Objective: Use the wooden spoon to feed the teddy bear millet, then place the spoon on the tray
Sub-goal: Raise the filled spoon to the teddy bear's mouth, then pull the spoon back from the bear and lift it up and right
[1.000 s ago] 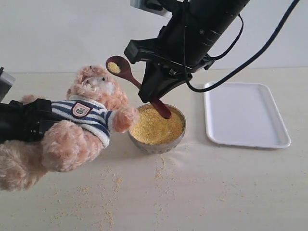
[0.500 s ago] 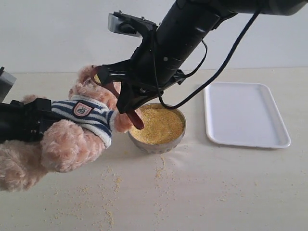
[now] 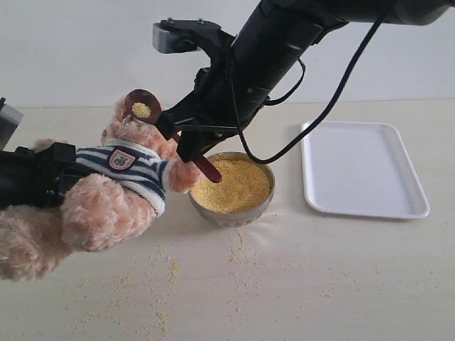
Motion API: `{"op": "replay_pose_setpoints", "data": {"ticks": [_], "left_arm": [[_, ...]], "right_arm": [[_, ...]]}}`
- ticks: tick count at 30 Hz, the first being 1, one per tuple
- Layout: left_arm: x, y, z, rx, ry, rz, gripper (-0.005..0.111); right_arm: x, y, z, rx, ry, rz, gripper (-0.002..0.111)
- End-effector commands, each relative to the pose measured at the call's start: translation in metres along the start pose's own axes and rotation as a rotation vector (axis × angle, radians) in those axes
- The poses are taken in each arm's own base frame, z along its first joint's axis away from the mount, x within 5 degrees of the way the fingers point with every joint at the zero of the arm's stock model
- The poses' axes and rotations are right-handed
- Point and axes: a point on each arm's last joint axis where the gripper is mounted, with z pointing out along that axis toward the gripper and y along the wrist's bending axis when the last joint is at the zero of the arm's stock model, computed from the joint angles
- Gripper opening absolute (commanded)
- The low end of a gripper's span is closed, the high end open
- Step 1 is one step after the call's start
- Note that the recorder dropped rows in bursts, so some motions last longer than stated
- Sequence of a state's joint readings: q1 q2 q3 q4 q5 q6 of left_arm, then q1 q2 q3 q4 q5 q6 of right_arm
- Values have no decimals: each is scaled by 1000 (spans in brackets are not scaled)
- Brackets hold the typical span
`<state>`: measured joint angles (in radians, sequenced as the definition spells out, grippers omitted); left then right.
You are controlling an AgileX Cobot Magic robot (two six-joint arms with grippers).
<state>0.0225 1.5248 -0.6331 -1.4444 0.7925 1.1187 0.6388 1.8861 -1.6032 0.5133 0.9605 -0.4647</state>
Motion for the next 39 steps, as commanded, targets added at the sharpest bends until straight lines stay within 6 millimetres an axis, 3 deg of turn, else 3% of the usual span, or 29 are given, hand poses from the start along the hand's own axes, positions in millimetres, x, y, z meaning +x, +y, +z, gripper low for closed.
{"op": "replay_pose_setpoints", "data": {"ticks": [1,12,31,39], "left_arm": [[1,-5,-1,29,-7,-10,5],[-2,-7,-1,50,-34,-32,5],[-2,-7,-1,47,-35,-27,5],[-3,-7,-1,47,-45,-36,5]], "right_arm": [[-2,-2,-1,26,-15,-56,0],[-6,27,16,330,37,-331,0],[-16,35,18,461,-16,-502,0],[-10,28,15,525,78,-547,0]]}}
